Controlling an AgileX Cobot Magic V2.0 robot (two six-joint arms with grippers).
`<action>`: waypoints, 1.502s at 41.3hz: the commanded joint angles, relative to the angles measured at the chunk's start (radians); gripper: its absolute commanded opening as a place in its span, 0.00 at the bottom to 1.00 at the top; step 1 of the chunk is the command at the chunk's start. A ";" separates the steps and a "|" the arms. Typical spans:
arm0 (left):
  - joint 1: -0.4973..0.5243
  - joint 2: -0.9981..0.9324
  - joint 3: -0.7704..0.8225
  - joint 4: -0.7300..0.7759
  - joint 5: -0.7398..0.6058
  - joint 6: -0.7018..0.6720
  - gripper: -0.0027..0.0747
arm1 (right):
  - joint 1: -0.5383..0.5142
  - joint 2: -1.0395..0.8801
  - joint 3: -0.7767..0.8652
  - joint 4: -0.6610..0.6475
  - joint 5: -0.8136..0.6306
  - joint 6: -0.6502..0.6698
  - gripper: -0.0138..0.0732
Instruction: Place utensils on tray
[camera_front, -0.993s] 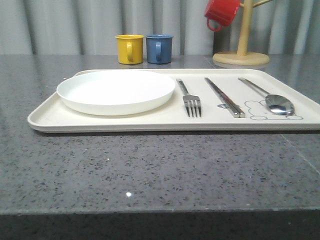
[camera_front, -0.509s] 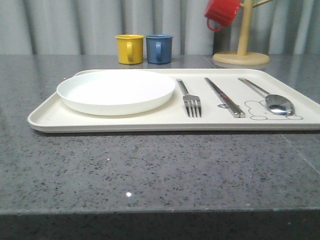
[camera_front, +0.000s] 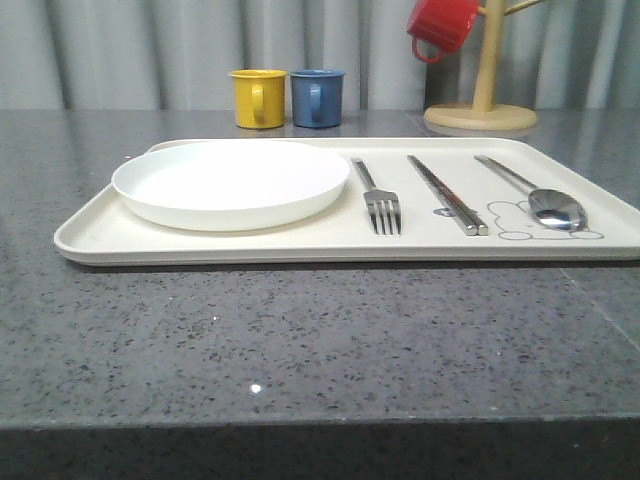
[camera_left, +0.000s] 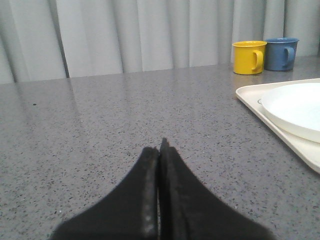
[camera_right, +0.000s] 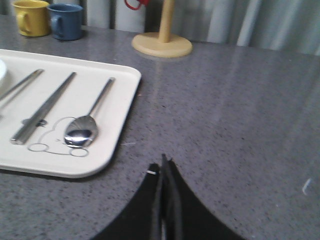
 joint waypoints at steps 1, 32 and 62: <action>0.001 -0.019 0.003 -0.004 -0.085 -0.008 0.01 | -0.085 -0.038 0.046 0.017 -0.149 -0.006 0.03; 0.001 -0.019 0.003 -0.004 -0.085 -0.008 0.01 | -0.205 -0.134 0.220 0.107 -0.178 -0.007 0.03; 0.001 -0.019 0.003 -0.004 -0.085 -0.008 0.01 | -0.205 -0.134 0.220 0.107 -0.178 -0.007 0.03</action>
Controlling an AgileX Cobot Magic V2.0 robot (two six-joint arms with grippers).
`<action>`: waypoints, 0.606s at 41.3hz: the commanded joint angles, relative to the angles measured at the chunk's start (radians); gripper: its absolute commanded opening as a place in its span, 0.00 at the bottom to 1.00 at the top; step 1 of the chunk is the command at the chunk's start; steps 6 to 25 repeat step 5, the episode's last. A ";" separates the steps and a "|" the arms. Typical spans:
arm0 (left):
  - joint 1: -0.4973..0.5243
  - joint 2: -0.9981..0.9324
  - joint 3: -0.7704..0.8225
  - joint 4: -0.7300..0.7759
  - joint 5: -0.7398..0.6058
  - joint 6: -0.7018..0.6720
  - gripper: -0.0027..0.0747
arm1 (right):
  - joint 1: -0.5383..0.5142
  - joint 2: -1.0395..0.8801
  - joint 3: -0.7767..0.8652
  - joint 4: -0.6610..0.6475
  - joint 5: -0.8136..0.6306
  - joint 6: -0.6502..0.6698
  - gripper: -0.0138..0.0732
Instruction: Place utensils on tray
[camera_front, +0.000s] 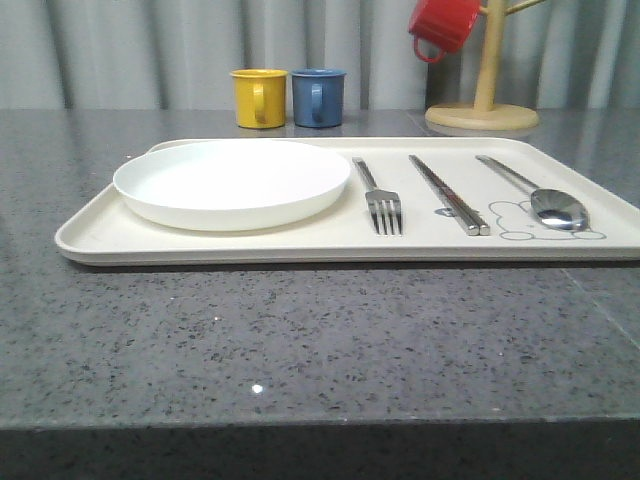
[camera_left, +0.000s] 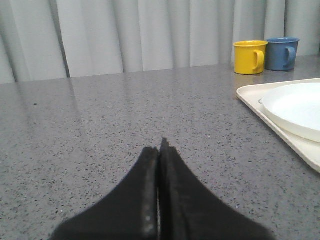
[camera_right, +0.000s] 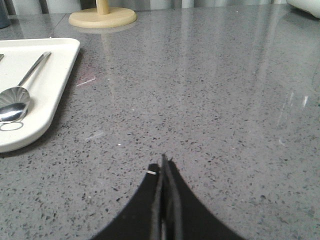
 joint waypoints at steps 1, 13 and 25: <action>0.001 -0.019 0.003 -0.004 -0.085 -0.008 0.01 | -0.006 -0.017 -0.004 -0.012 -0.072 -0.007 0.03; 0.001 -0.019 0.003 -0.004 -0.085 -0.008 0.01 | -0.006 -0.017 -0.004 -0.012 -0.072 -0.007 0.03; 0.001 -0.019 0.003 -0.004 -0.085 -0.008 0.01 | -0.006 -0.017 -0.004 -0.012 -0.072 -0.007 0.03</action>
